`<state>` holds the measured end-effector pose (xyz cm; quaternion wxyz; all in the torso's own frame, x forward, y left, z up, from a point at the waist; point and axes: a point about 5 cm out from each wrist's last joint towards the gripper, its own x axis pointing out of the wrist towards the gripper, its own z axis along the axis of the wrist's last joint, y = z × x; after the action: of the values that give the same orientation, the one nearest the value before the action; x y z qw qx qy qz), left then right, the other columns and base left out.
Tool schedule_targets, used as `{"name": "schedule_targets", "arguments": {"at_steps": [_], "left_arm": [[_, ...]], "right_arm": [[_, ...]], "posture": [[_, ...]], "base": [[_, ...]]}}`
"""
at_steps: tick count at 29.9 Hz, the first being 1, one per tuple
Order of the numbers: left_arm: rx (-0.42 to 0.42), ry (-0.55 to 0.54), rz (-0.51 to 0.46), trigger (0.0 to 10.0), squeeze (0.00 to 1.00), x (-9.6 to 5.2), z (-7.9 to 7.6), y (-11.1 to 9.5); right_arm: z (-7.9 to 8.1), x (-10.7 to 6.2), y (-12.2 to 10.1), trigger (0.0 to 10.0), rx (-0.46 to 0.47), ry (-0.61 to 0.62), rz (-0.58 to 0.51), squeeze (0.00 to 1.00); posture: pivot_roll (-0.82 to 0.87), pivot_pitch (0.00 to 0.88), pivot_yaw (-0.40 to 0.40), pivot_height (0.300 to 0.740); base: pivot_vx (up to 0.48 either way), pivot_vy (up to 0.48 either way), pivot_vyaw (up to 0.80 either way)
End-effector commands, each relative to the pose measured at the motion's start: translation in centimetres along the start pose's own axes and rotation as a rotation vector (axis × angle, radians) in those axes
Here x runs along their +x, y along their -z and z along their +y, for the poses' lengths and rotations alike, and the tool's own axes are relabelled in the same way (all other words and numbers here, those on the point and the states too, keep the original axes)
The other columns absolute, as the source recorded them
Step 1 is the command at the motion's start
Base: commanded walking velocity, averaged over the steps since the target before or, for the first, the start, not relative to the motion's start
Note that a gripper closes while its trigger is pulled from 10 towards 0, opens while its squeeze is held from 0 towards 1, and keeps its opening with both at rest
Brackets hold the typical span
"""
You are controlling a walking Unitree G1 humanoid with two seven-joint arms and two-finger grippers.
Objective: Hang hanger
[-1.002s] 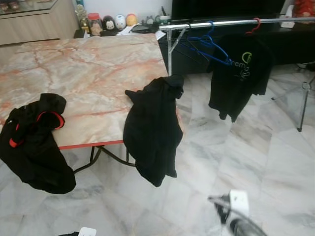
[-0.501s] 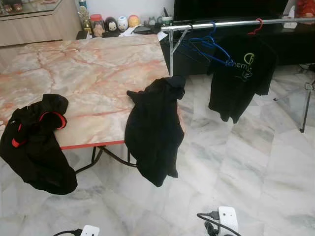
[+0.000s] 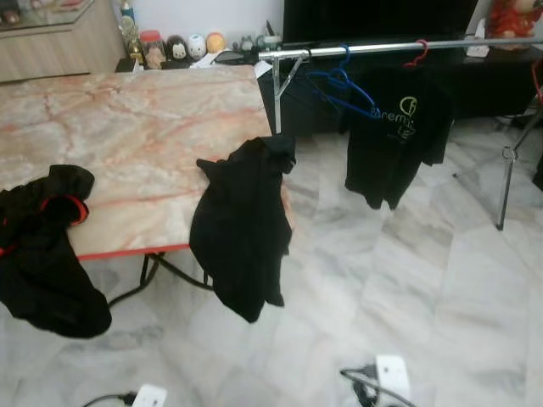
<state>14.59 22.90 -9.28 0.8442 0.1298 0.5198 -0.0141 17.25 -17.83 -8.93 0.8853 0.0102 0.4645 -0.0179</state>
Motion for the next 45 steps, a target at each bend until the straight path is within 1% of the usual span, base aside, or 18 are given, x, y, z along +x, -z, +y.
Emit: {"name": "schedule_targets", "arguments": {"at_steps": [1, 3, 13, 19, 24, 27, 32, 33, 36, 40, 45], "left_arm": [[-0.013, 0.016, 0.018, 10.0, 0.0, 0.0, -0.5, 0.4], [-0.013, 0.016, 0.019, 10.0, 0.0, 0.0, -0.5, 0.5], [-0.02, 0.009, 0.043, 10.0, 0.0, -0.4, 0.2, 2.0], [-0.022, 0.008, 0.046, 10.0, 0.0, -0.4, 0.4, 2.2], [-0.024, 0.007, 0.041, 10.0, 0.0, -0.4, 0.5, 2.0], [-0.024, 0.011, 0.032, 10.0, 0.0, -0.2, 0.1, 1.4], [-0.024, 0.024, 0.027, 10.0, 0.0, -0.1, -1.2, 1.1], [-0.023, 0.03, 0.028, 10.0, 0.0, -0.1, -1.8, 1.1], [-0.023, 0.035, 0.028, 10.0, 0.0, 0.0, -2.5, 1.0], [-0.023, 0.036, 0.027, 10.0, 0.0, 0.0, -2.8, 0.9], [-0.023, 0.035, 0.026, 10.0, 0.0, 0.0, -2.7, 0.8]], "right_arm": [[-0.8, -0.1, 0.2, 10.0, -0.005, 0.021, 0.011, 0.0], [-0.8, -0.1, 0.2, 10.0, -0.004, 0.02, 0.011, 0.0], [-0.6, 0.0, -0.3, 10.0, -0.003, 0.011, 0.002, 0.0], [-0.6, 0.0, -0.3, 10.0, -0.005, 0.009, 0.0, 0.0], [-0.6, 0.0, -0.3, 10.0, -0.005, 0.007, 0.002, 0.0], [-0.6, 0.0, -0.3, 10.0, -0.006, 0.005, 0.002, 0.0], [-0.6, 0.1, -0.4, 10.0, -0.007, 0.003, 0.001, 0.0], [-0.6, 0.1, -0.4, 10.0, -0.008, 0.002, 0.001, 0.0], [-0.6, 0.1, -0.5, 10.0, -0.01, 0.001, 0.001, 0.0], [-0.6, 0.1, -0.5, 10.0, -0.015, -0.002, 0.001, 0.0], [-0.6, 0.1, -0.5, 10.0, -0.017, -0.003, 0.002, 0.0]], "posture": [[-0.06, 0.05, 0.015, 0.74], [-0.06, 0.053, 0.015, 0.74], [-0.06, 0.065, 0.015, 0.74], [-0.06, 0.065, 0.015, 0.74], [-0.06, 0.071, 0.013, 0.74], [-0.06, 0.071, 0.013, 0.74], [-0.06, 0.072, 0.012, 0.74], [-0.06, 0.072, 0.012, 0.74], [-0.06, 0.072, 0.011, 0.74], [-0.06, 0.072, 0.011, 0.74], [-0.06, 0.072, 0.011, 0.74]], "base": [[0.0, -0.289, 0.0], [0.0, -0.292, 0.0], [0.0, -0.275, 0.0], [0.0, -0.264, 0.0], [0.0, -0.261, 0.0], [0.0, -0.259, 0.0], [0.0, -0.254, 0.0], [0.0, -0.259, 0.0], [0.0, -0.256, 0.0], [0.0, -0.256, 0.0], [0.0, -0.255, 0.0]]}}
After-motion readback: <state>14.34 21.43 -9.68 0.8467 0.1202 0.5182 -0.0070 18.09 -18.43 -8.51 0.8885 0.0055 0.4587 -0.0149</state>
